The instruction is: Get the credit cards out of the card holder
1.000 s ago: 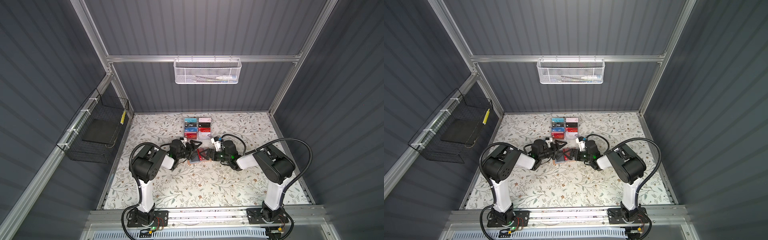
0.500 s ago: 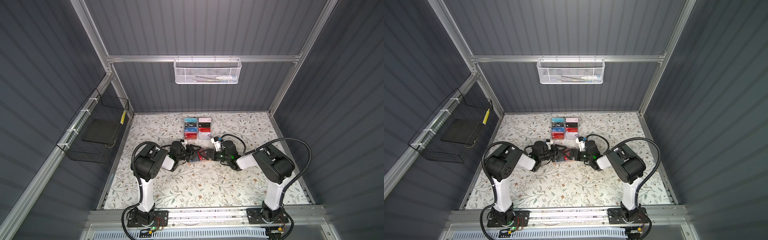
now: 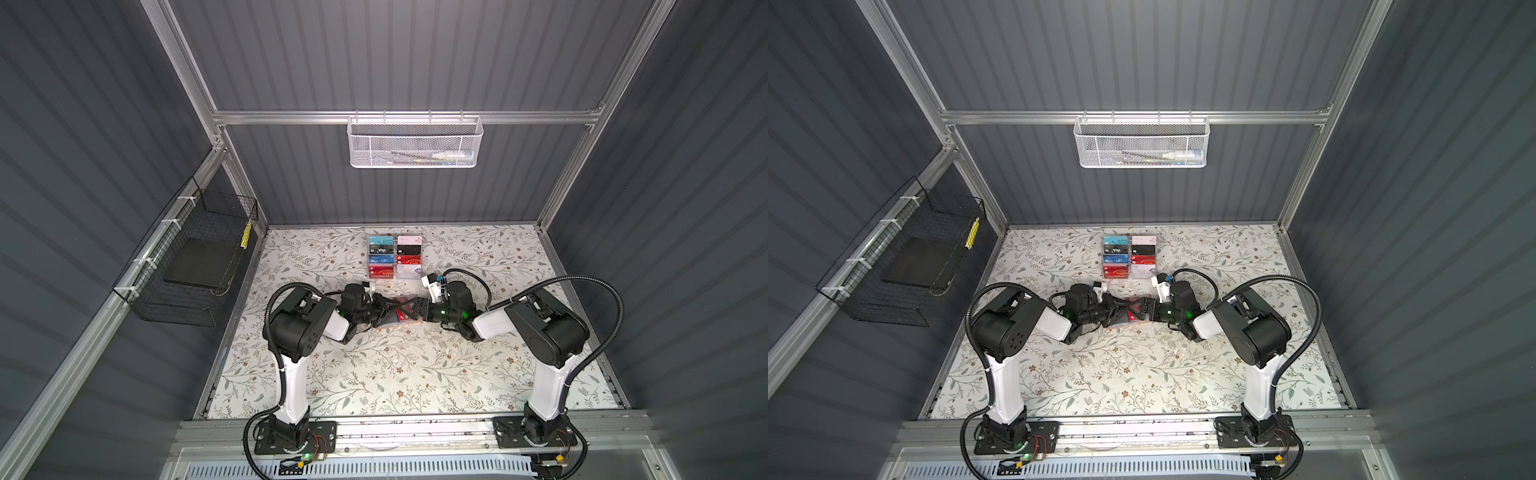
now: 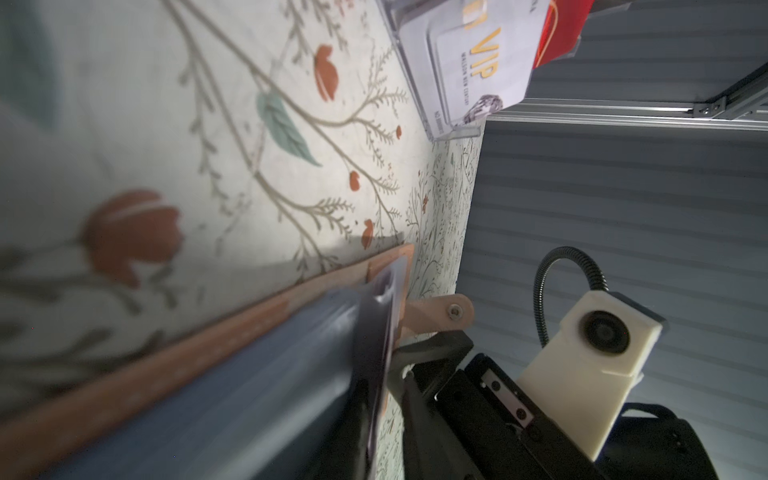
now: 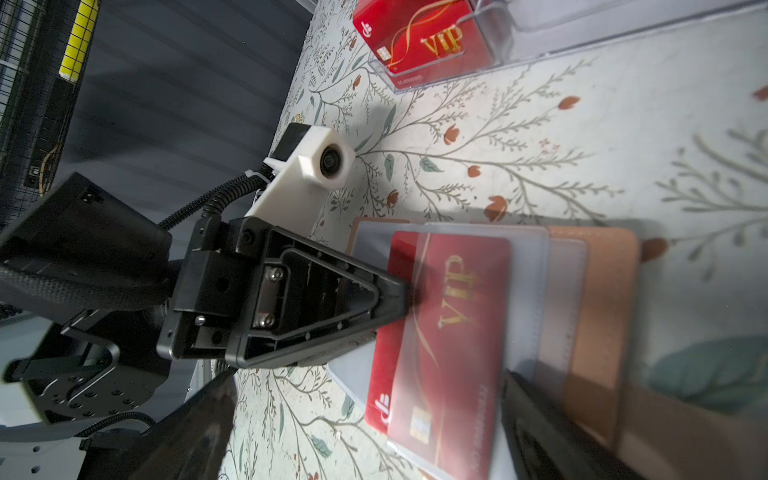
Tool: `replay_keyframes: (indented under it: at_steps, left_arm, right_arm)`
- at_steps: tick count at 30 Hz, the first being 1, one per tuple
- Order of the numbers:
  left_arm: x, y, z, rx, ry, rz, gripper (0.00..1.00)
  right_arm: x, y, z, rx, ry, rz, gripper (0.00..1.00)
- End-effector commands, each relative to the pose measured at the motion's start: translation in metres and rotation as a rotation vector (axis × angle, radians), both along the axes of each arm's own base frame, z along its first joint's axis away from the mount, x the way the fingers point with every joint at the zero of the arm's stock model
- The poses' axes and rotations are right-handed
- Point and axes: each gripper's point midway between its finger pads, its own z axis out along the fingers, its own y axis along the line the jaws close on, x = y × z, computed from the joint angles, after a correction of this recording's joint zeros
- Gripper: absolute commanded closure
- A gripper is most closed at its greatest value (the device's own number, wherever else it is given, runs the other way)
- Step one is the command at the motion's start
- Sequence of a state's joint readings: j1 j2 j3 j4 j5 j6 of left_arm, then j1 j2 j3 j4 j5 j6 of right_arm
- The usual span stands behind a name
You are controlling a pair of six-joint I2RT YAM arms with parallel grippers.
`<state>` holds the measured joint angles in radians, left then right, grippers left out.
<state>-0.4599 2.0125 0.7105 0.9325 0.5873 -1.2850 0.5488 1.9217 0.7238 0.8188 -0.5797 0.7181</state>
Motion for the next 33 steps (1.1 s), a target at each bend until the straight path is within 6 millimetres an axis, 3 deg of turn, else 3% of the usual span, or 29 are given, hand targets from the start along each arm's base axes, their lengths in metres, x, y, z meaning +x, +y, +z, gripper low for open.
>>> replay_keyframes:
  at_steps: [1, 13, 16, 33]
  left_arm:
    - [-0.009, -0.001, -0.002, 0.036, -0.009, -0.036, 0.87]
    - [-0.013, 0.004, -0.002, 0.057, -0.025, -0.051, 0.91]
    - [-0.012, 0.004, 0.000, 0.054, -0.030, -0.059, 0.98]
    - [-0.012, 0.014, 0.003, 0.078, -0.059, -0.096, 1.00]
  right_arm:
    - [-0.018, -0.008, -0.038, -0.073, 0.122, -0.001, 0.01]
    - [-0.019, -0.008, -0.040, -0.073, 0.128, 0.002, 0.01]
    - [-0.019, -0.008, -0.041, -0.073, 0.130, 0.004, 0.01]
    - [-0.019, -0.007, -0.042, -0.066, 0.136, 0.006, 0.01]
